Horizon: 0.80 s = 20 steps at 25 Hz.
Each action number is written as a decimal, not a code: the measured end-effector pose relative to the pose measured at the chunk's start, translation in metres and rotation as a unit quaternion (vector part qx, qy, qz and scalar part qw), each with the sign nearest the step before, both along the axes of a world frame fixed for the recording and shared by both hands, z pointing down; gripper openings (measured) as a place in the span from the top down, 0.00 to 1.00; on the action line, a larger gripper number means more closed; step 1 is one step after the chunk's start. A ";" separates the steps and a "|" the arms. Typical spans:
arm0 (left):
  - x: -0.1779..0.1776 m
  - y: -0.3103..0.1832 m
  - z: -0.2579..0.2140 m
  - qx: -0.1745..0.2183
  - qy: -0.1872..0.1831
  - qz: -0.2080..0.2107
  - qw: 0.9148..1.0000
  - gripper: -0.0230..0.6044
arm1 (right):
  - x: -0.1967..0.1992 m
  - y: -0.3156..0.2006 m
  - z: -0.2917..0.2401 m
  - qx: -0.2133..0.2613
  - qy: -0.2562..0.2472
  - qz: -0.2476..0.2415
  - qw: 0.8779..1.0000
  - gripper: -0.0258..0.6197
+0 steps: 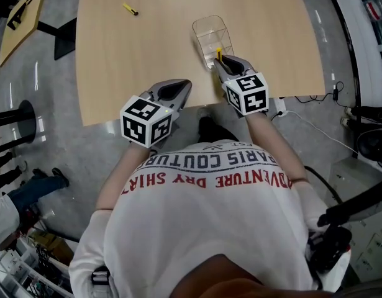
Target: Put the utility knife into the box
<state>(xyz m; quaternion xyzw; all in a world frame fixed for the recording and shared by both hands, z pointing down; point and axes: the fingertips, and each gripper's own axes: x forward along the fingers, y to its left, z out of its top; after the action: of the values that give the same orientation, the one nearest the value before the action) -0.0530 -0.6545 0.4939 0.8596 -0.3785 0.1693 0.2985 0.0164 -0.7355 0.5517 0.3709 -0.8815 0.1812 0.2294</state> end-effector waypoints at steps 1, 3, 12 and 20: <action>-0.001 0.000 0.000 0.000 0.000 -0.001 1.000 0.96 | 0.001 -0.001 0.002 -0.002 0.008 0.003 1.000 0.87; -0.002 -0.001 -0.001 0.001 0.001 -0.002 1.000 0.96 | 0.003 -0.003 0.008 -0.005 0.026 0.007 1.000 0.87; -0.007 -0.002 -0.002 0.003 0.000 -0.008 1.000 0.96 | 0.001 -0.003 0.018 -0.021 0.049 -0.001 0.999 0.87; -0.005 0.002 0.000 0.003 0.000 -0.011 1.000 0.96 | 0.001 -0.003 0.020 -0.035 0.030 -0.002 0.999 0.87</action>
<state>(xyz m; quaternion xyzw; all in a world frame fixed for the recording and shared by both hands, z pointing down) -0.0580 -0.6529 0.4935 0.8565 -0.3880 0.1648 0.2979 0.0174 -0.7384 0.5714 0.3661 -0.8681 0.2002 0.2691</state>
